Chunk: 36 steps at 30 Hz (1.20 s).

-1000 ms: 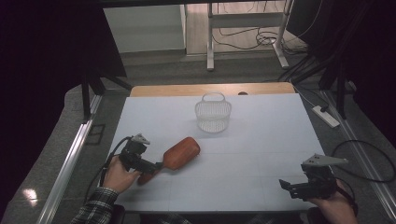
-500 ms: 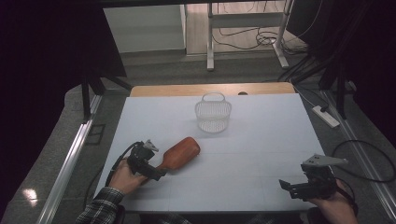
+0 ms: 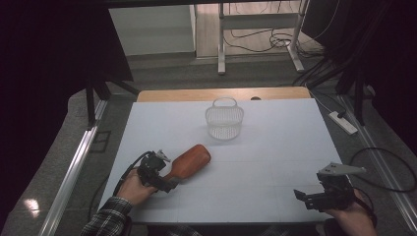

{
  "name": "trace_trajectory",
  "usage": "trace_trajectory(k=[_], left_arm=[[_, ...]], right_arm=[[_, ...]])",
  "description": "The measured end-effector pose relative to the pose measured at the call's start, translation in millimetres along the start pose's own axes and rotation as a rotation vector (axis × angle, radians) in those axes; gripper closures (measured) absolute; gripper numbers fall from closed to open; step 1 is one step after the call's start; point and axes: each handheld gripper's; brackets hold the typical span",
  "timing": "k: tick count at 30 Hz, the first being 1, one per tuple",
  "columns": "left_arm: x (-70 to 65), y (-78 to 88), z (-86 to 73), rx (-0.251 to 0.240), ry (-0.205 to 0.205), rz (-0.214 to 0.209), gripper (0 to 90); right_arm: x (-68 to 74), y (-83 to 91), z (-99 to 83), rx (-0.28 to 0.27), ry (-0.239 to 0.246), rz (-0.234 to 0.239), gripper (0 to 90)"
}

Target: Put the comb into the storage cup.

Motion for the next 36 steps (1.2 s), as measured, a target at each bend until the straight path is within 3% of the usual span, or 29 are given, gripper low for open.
trace_trajectory(k=[4,6,12,18,20,23,26,30,36], left_arm=[[-0.3,0.0,0.7,0.0,0.005,0.001,0.3],[-1.9,-0.1,0.7,0.007,-0.009,0.007,5.2],[-4.3,1.2,2.2,0.007,-0.029,0.007,32.5],[-6.0,-1.7,2.6,0.035,-0.063,0.007,52.6],[-5.5,-1.0,2.7,0.035,-0.065,0.003,67.6],[-7.7,-0.7,3.5,0.039,-0.085,-0.012,71.4],[-9.6,0.9,5.3,0.039,-0.099,0.002,72.0],[-7.6,7.1,6.2,-0.002,-0.075,-0.009,72.4],[-7.4,9.9,6.7,-0.02,-0.061,-0.015,72.5]], right_arm=[[0.0,-0.1,0.0,0.001,0.0,0.0,1.3],[0.0,-0.1,0.0,0.001,0.001,0.0,1.4],[0.2,-0.2,0.0,0.002,0.002,0.0,1.3],[0.4,-0.2,0.1,0.003,0.004,-0.001,1.3],[0.5,-0.3,0.1,0.004,0.004,-0.002,1.4],[0.4,-0.2,0.0,0.004,0.004,-0.001,1.4],[0.3,-0.2,0.0,0.005,0.004,-0.001,1.4],[0.4,-0.2,0.0,0.004,0.003,0.0,1.4],[0.4,-0.2,0.0,0.004,0.003,-0.001,1.4]])
Point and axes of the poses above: each handheld gripper's, and its own axes: y roughly backward along the jaws, z roughly out of its top, x roughly to its left, and after that the axes turned 9 degrees about -x, right-handed
